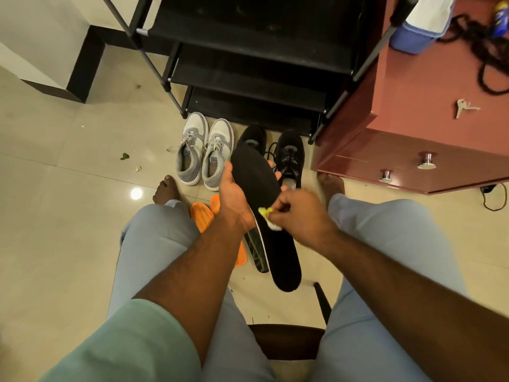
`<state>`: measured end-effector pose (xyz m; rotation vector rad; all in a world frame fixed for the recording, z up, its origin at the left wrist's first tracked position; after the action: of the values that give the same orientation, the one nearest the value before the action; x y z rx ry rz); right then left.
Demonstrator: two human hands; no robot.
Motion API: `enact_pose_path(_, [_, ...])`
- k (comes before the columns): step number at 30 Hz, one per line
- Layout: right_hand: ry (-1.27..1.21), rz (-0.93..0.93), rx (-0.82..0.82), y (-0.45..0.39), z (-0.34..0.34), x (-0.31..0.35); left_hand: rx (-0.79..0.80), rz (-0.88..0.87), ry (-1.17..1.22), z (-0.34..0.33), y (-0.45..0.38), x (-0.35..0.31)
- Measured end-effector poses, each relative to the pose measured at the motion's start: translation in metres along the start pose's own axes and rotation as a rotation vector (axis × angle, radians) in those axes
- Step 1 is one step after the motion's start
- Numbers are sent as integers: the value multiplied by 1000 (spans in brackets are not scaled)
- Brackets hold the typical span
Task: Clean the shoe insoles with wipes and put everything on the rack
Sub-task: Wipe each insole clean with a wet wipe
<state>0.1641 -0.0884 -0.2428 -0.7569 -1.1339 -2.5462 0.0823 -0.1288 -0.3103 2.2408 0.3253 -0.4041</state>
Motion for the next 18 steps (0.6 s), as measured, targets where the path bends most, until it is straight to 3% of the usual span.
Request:
enact_pose_path(2, [-10, 14, -1, 8, -3, -3, 0, 0, 15, -2, -2, 1])
enact_pose_path(10, [1, 137, -314, -63, 58, 34, 117, 140, -145, -18, 24, 26])
enact_pose_path(15, [-38, 163, -303, -70, 68, 47, 172, 172, -150, -19, 21, 20])
enact_pose_path(18, [-60, 86, -218, -54, 60, 25, 117, 110, -122, -19, 16, 12])
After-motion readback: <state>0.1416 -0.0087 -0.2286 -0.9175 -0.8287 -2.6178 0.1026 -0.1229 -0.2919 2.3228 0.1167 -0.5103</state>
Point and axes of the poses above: each hand's wrist, its own y-axis away from the middle knuckle, its own z-axis out of the back of the hand, x = y × z, the point moved 9 cm from there along -y, towards the middle knuckle, and after that the axes turned 13 degrees about -z, right-handed, at the moved point
